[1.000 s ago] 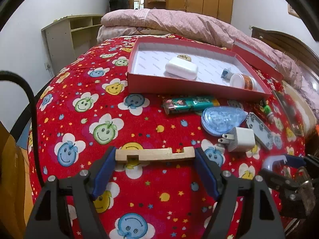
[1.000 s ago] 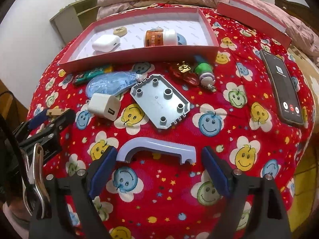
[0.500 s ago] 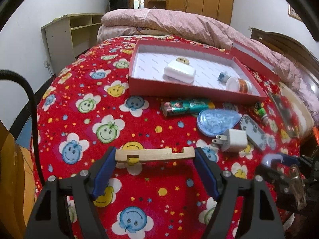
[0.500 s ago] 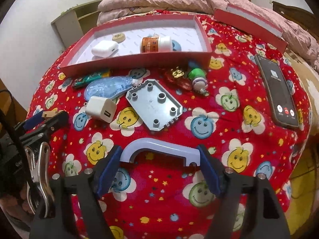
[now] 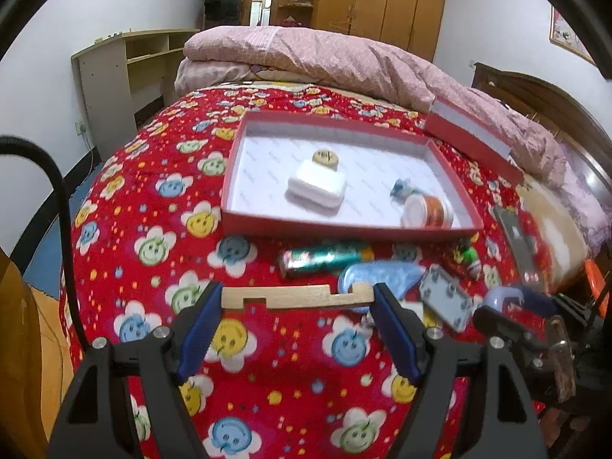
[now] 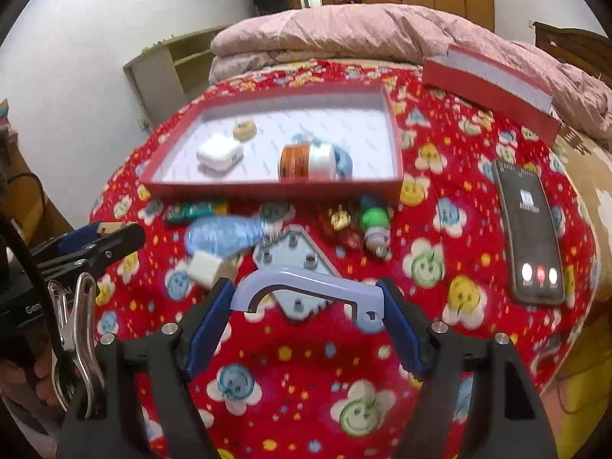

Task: Organize rigid objects
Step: 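Carry the wooden bracket into the tray with the left tool while the right tool drops the lavender handle there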

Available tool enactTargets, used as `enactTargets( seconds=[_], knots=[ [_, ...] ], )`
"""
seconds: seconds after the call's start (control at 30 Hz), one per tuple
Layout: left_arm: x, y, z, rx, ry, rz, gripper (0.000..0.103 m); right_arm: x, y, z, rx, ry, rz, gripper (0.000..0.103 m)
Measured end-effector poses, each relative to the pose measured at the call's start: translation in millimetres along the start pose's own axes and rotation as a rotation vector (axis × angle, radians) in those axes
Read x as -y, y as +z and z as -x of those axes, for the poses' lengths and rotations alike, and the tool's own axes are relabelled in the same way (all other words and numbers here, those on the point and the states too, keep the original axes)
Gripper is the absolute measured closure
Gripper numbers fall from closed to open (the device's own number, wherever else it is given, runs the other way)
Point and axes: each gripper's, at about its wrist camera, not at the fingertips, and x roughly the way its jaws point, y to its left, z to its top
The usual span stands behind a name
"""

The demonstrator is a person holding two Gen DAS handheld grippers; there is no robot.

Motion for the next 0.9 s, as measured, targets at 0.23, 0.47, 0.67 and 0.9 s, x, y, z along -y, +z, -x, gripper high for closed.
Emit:
enactTargets(
  seconds=[0.23, 0.47, 0.67, 0.9],
  knots=[
    [8, 37, -5, 0.024, 0.004, -0.021, 0.022, 6, 36, 3, 0.043, 0.025, 0.013, 0.026],
    [11, 73, -18, 0.018, -0.009, -0.033, 0.022, 12, 72, -6, 0.064, 0.046, 0.021, 0.026],
    [14, 95, -34, 0.006, -0.015, -0.035, 0.022, 14, 95, -18, 0.065, 0.048, 0.025, 0.026],
    [14, 115, -61, -0.009, -0.004, -0.050, 0.022, 19, 118, -39, 0.051, 0.048, 0.027, 0.026]
  ],
)
